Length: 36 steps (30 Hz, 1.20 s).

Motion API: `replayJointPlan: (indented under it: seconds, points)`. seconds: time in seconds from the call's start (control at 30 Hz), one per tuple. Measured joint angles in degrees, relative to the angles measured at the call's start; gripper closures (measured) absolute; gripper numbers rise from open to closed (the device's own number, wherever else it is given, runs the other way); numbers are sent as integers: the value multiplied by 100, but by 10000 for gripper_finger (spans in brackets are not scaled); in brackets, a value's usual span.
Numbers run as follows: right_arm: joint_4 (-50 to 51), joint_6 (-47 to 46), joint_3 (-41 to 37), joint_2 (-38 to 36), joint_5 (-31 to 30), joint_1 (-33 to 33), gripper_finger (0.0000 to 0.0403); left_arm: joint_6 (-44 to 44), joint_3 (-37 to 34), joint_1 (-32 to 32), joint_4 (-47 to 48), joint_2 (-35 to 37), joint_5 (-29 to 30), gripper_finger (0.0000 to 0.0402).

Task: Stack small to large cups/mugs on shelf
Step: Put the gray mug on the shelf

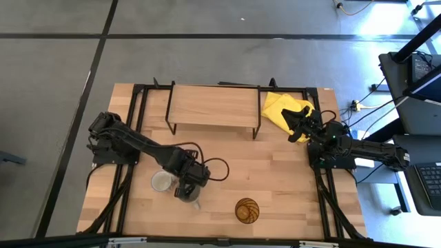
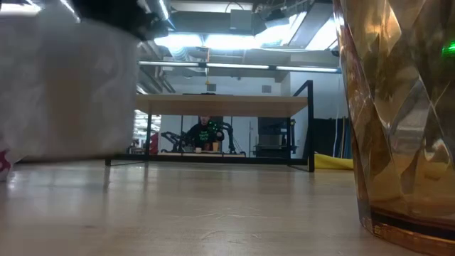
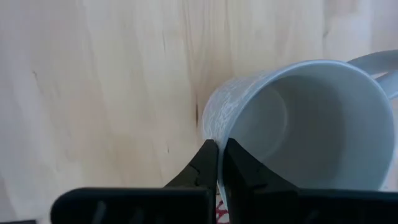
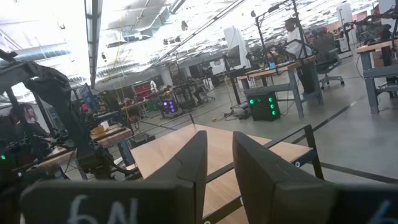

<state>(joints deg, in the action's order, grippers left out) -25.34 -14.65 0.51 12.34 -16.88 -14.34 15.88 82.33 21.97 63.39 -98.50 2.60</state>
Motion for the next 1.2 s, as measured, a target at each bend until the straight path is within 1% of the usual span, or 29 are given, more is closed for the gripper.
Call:
replayJointPlan:
  seconds: [0.1, 0.23, 0.3, 0.4, 0.5, 0.53, 0.57, 0.7, 0.97, 1.2]
  points:
    - [-1, -7, 0, 1, 0, 1, 324, -79, 441, -128, 463, 0, -149, 400]
    - [0, -1, 0, 2, 0, -1, 324, -259, 1205, -311, 1114, 2, -278, 400]
    - [0, -7, 1, 1, 0, 0, 324, -384, 1567, -457, 1569, 9, -264, 400]
    - [-2, 1, 0, 2, -1, -1, 324, -623, 2099, -740, 2124, 16, -89, 400]
    - [-2, -7, 1, 2, -1, 1, 324, -883, 2502, -1169, 2682, 33, -16, 400]
    - [-1, -7, 0, 1, 0, -1, 324, -959, 2580, -1313, 2740, 85, -18, 400]
    - [-1, -1, 0, 0, -1, 0, 324, -1031, 2655, -1482, 2704, 149, -55, 400]
    - [0, -9, 0, 2, -2, 1, 324, -1230, 2771, -2253, 2670, 554, -496, 400]
    - [-2, -1, 0, 2, -2, -1, 324, -1477, 2779, -3755, 2691, 1355, -638, 400]
    - [-2, -6, 0, 2, -2, 0, 324, -1638, 2782, -4790, 2674, 1426, -595, 400]
